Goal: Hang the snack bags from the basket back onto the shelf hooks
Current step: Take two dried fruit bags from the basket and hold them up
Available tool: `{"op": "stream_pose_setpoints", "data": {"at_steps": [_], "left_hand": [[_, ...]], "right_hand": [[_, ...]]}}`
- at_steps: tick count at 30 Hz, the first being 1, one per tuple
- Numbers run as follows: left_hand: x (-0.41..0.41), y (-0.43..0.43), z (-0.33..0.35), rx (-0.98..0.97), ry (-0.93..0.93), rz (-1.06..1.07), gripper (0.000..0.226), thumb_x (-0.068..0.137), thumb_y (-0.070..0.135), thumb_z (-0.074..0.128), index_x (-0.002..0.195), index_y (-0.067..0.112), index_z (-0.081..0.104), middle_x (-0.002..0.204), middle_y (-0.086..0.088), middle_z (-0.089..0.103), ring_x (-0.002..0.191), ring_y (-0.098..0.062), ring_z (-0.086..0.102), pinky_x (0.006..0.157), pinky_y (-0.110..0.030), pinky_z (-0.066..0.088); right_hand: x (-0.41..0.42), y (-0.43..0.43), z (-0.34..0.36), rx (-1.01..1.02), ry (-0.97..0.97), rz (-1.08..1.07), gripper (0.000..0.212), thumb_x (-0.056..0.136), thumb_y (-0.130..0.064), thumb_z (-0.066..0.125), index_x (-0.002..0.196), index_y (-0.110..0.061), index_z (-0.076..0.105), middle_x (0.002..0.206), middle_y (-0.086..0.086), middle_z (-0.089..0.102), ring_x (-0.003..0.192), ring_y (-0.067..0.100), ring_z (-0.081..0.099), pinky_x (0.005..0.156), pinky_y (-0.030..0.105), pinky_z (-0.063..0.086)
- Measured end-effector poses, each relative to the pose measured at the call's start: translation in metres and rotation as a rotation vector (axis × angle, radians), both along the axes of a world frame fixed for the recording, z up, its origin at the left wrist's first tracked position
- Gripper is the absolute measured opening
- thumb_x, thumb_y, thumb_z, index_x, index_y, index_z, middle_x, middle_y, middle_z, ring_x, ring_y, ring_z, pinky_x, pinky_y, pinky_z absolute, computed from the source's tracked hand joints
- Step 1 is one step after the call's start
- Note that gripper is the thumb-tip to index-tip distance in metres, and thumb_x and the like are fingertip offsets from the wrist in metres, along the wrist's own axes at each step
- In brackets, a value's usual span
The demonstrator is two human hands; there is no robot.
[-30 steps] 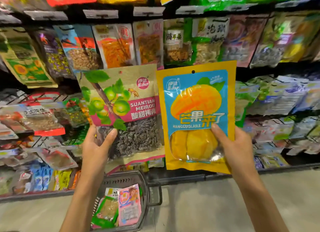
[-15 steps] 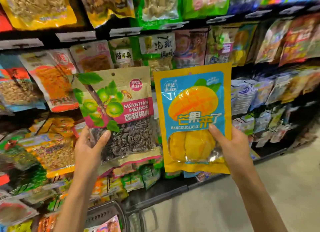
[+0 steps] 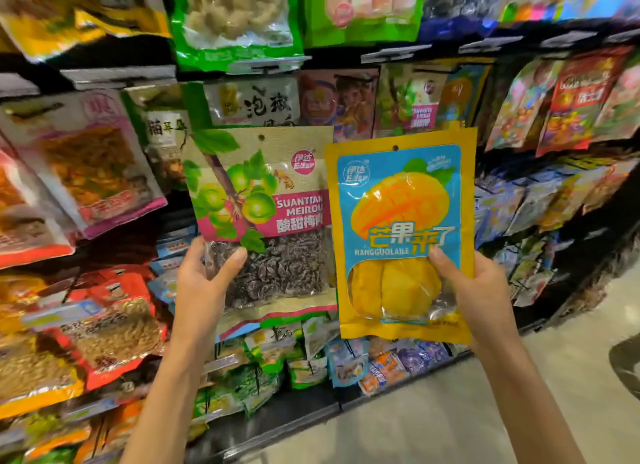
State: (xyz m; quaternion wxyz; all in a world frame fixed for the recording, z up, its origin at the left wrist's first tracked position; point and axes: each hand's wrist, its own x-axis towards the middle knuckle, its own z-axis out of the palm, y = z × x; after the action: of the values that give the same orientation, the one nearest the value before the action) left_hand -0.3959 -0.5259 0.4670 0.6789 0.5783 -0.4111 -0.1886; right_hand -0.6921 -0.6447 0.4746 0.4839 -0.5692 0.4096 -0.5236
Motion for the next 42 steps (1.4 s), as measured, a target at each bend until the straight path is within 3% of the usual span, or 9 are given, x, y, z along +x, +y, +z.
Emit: {"op": "stream_pose_setpoints", "data": {"at_steps": [3, 6, 10, 16, 23, 25, 30, 35, 42], "left_hand": [[-0.012, -0.032, 0.001, 0.04, 0.015, -0.03, 0.072, 0.08, 0.048, 0.076, 0.142, 0.026, 0.047, 0.144, 0.01, 0.053, 0.136, -0.009, 0.045, 0.115, -0.04, 0.034], [-0.031, -0.066, 0.004, 0.05, -0.024, -0.027, 0.044, 0.082, 0.042, 0.076, 0.123, 0.04, 0.057, 0.129, 0.023, 0.062, 0.126, 0.001, 0.052, 0.11, -0.035, 0.038], [-0.061, -0.11, 0.004, 0.01, -0.028, -0.008, 0.04, 0.08, 0.047, 0.074, 0.118, 0.04, 0.062, 0.13, 0.007, 0.064, 0.13, -0.017, 0.052, 0.114, -0.049, 0.035], [-0.117, -0.183, -0.002, -0.03, 0.035, 0.039, 0.033, 0.089, 0.02, 0.068, 0.118, 0.034, 0.059, 0.115, 0.024, 0.067, 0.111, 0.006, 0.059, 0.091, -0.012, 0.04], [-0.179, -0.247, 0.004, -0.083, 0.058, 0.117, 0.037, 0.084, 0.027, 0.067, 0.12, 0.029, 0.058, 0.114, 0.021, 0.069, 0.111, 0.003, 0.061, 0.091, -0.012, 0.043], [-0.194, -0.261, 0.007, -0.097, 0.049, 0.133, 0.033, 0.088, 0.024, 0.067, 0.119, 0.03, 0.058, 0.114, 0.018, 0.069, 0.111, 0.0, 0.061, 0.093, -0.017, 0.042], [-0.221, -0.296, 0.014, -0.068, 0.031, 0.125, 0.045, 0.09, 0.03, 0.067, 0.132, 0.037, 0.052, 0.128, 0.029, 0.059, 0.123, 0.008, 0.052, 0.104, -0.02, 0.042], [-0.238, -0.327, 0.028, -0.067, -0.004, 0.142, 0.052, 0.094, 0.026, 0.065, 0.142, 0.017, 0.047, 0.137, 0.01, 0.057, 0.125, 0.007, 0.049, 0.11, -0.027, 0.036], [-0.231, -0.35, 0.026, -0.047, 0.033, 0.18, 0.078, 0.074, 0.066, 0.073, 0.138, 0.026, 0.051, 0.142, 0.004, 0.055, 0.134, -0.017, 0.049, 0.113, -0.052, 0.035]], "right_hand": [[-0.017, -0.026, -0.008, 0.017, 0.004, -0.056, 0.008, 0.091, -0.028, 0.066, 0.095, -0.028, 0.073, 0.094, -0.006, 0.077, 0.085, 0.014, 0.07, 0.068, 0.03, 0.058], [-0.038, -0.057, -0.014, 0.046, -0.016, -0.091, 0.009, 0.091, -0.03, 0.066, 0.097, -0.027, 0.073, 0.095, 0.0, 0.077, 0.082, 0.019, 0.07, 0.068, 0.036, 0.058], [-0.068, -0.104, -0.018, 0.051, -0.052, -0.072, 0.01, 0.092, -0.026, 0.065, 0.099, -0.028, 0.073, 0.095, -0.01, 0.077, 0.088, 0.012, 0.073, 0.068, 0.027, 0.058], [-0.113, -0.186, -0.009, 0.001, -0.013, -0.007, 0.011, 0.093, -0.026, 0.064, 0.099, -0.028, 0.072, 0.095, -0.015, 0.076, 0.09, 0.007, 0.071, 0.067, 0.021, 0.057], [-0.164, -0.262, 0.008, -0.067, 0.013, 0.053, 0.011, 0.094, -0.029, 0.061, 0.098, -0.028, 0.072, 0.089, -0.009, 0.076, 0.081, 0.01, 0.07, 0.065, 0.03, 0.059], [-0.175, -0.278, 0.008, -0.084, 0.003, 0.046, 0.01, 0.092, -0.032, 0.063, 0.093, -0.03, 0.072, 0.089, -0.006, 0.076, 0.081, 0.012, 0.069, 0.068, 0.035, 0.058], [-0.199, -0.301, 0.008, -0.11, -0.072, 0.074, 0.011, 0.092, -0.025, 0.063, 0.098, -0.03, 0.071, 0.09, -0.016, 0.076, 0.077, 0.0, 0.069, 0.061, 0.016, 0.055], [-0.224, -0.319, 0.012, -0.108, -0.072, 0.098, 0.013, 0.093, -0.026, 0.062, 0.101, -0.029, 0.072, 0.089, -0.011, 0.076, 0.071, 0.009, 0.069, 0.058, 0.024, 0.059], [-0.241, -0.34, 0.014, -0.085, -0.095, 0.127, 0.013, 0.091, -0.028, 0.063, 0.101, -0.027, 0.072, 0.095, -0.007, 0.077, 0.081, 0.013, 0.072, 0.066, 0.032, 0.061]]}}
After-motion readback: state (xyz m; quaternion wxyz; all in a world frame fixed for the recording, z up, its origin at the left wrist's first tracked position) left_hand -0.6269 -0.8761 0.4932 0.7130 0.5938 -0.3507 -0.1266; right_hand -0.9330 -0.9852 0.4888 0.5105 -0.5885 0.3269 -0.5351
